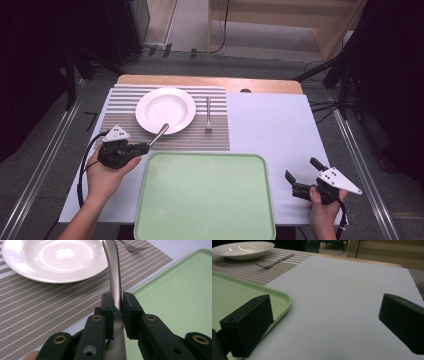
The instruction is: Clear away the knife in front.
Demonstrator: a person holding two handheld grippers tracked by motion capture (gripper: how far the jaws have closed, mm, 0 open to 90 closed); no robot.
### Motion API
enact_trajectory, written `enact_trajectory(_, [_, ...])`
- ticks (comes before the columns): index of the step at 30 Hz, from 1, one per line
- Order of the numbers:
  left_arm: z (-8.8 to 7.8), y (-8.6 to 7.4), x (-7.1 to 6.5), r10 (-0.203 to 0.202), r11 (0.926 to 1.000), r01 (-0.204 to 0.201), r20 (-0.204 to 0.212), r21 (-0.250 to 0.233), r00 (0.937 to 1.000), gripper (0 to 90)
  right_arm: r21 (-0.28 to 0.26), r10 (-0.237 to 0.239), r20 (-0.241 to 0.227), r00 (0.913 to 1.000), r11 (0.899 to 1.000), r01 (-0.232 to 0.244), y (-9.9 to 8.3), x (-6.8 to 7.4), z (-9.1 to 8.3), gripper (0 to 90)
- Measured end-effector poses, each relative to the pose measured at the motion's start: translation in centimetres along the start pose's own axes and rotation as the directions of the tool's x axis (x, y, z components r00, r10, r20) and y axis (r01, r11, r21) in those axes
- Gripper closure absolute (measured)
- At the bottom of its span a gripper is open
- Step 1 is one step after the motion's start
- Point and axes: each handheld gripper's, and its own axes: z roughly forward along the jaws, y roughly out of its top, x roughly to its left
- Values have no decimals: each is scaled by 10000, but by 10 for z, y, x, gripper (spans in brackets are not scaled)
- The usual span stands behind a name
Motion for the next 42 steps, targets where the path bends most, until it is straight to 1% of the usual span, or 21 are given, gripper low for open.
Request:
enact_trajectory(3, [0,-1,-8,87,9999,-86,105,-60,9999,797,-20,-49,-14,10000,10000,49,0,0,0,0])
enact_trajectory(4, [0,-1,-8,87,9999,-86,105,-60,9999,797,-20,-49,-14,10000,10000,49,0,0,0,0])
enact_trajectory(5, [-1,-2,-13,173,9998,-172,161,-71,9997,797,-22,-47,-21,10000,10000,47,0,0,0,0])
enact_trajectory(8, [1,-5,-21,227,9997,-224,325,-83,9992,797,-11,-61,-15,10000,10000,61,0,0,0,0])
enact_trajectory(10, [1,-6,-23,295,9996,-294,360,-30,9989,796,-2,-92,-16,10000,10000,92,0,0,0,0])
enact_trajectory(11, [3,-8,-29,328,9995,-325,491,-61,9983,796,-2,-94,-17,10000,10000,94,0,0,0,0])
enact_trajectory(13, [4,-10,-33,346,9994,-344,614,-32,9975,797,-3,-91,-17,10000,10000,91,0,0,0,0])
enact_trajectory(23, [10,-18,-56,558,9984,-559,1028,-27,9931,797,11,-89,-46,9999,10000,89,0,0,0,0])
enact_trajectory(24, [10,-18,-56,558,9984,-559,1028,-27,9931,797,11,-89,-46,9999,10000,89,0,0,0,0])
enact_trajectory(25, [11,-20,-59,570,9984,-573,1145,-6,9918,796,8,-83,-52,10000,10000,83,0,0,0,0])
enact_trajectory(28, [13,-23,-63,554,9984,-556,1201,-16,9912,797,8,-93,-54,9999,10000,93,0,0,0,0])
enact_trajectory(30, [15,-26,-69,585,9982,-597,1347,49,9892,797,12,-93,-54,9999,10000,93,0,0,0,0])
enact_trajectory(36, [22,-33,-77,612,9977,-646,1482,182,9871,796,14,-129,-69,9999,9999,129,0,0,0,0])
enact_trajectory(38, [24,-35,-78,578,9977,-624,1516,259,9868,796,21,-140,-74,9999,9999,140,0,0,0,0])
enact_trajectory(39, [27,-38,-80,518,9977,-579,1569,345,9863,796,20,-141,-73,9999,9999,141,0,0,0,0])
enact_trajectory(42, [31,-43,-82,444,9979,-519,1693,396,9846,796,40,-110,-55,9999,9999,111,0,0,0,0])
